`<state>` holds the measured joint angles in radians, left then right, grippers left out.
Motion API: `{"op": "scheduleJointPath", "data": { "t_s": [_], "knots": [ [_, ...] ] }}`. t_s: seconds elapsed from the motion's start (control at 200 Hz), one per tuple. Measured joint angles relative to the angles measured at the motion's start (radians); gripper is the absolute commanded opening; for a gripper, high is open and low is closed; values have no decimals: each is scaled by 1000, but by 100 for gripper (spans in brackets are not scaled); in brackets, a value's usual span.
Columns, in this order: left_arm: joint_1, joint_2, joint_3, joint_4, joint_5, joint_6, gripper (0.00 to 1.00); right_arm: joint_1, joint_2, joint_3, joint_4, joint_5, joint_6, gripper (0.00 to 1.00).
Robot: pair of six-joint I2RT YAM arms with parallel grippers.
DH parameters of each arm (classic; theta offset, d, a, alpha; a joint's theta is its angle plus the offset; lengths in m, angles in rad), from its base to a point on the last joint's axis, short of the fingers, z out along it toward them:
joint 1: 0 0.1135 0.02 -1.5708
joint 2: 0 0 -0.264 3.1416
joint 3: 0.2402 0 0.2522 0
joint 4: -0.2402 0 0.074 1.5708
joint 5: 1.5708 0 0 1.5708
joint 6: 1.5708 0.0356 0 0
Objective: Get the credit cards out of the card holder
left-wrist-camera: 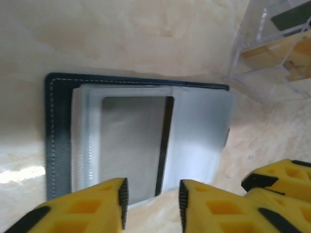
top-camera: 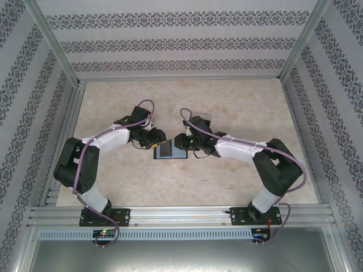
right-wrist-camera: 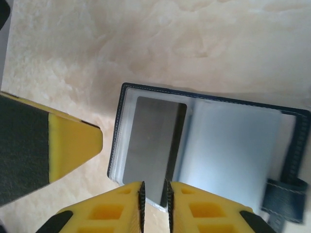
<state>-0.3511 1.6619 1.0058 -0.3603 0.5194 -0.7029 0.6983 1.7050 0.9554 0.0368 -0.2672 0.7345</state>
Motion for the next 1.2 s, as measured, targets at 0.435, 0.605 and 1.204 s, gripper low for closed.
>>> {"op": "scheduleJointPath", "data": {
  "t_s": [0.435,0.605,1.204],
  "knots": [
    [5,76,-21,0,-23,2,15,-2,127,49,13,-98,79,18],
    [5,101,-26,0,-30,5,15,-4,151,49,21,-112,93,19],
    [5,105,-27,3,-22,5,15,-16,203,51,73,-164,124,20]
  ]
}}
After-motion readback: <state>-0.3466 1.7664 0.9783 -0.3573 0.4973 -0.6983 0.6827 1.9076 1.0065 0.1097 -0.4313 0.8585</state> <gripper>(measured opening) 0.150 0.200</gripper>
